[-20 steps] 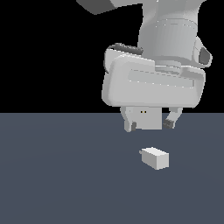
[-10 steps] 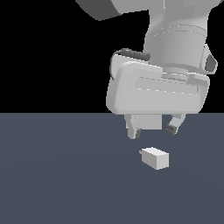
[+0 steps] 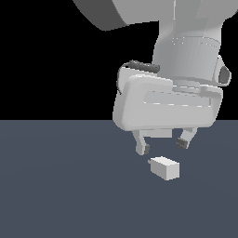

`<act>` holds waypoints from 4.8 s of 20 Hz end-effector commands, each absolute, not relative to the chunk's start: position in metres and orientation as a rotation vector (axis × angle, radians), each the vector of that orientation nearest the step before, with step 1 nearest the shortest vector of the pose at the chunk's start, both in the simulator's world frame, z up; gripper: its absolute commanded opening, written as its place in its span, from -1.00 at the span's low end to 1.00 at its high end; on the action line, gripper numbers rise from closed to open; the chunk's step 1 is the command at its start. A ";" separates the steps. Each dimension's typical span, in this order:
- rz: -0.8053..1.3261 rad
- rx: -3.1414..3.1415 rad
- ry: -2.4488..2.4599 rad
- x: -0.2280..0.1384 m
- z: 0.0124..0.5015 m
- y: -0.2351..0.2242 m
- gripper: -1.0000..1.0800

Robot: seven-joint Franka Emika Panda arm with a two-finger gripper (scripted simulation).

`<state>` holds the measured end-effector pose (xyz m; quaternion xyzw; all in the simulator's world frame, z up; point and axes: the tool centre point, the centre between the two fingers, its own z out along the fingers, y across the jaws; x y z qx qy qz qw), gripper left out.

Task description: Plug the charger into the wall socket.

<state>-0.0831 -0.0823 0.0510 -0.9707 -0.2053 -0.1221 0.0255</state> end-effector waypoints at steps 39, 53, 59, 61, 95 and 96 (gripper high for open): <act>-0.392 -3.062 -0.373 -0.073 0.035 -0.076 -1.00; -0.402 -3.119 0.097 -0.054 0.074 -0.071 -1.00; -0.401 -3.124 0.264 -0.048 0.087 -0.071 -1.00; -0.400 -3.124 0.308 -0.046 0.090 -0.071 -1.00; -0.392 -3.121 0.442 -0.011 0.100 -0.081 -1.00; -0.392 -3.121 0.442 -0.007 0.100 -0.082 -1.00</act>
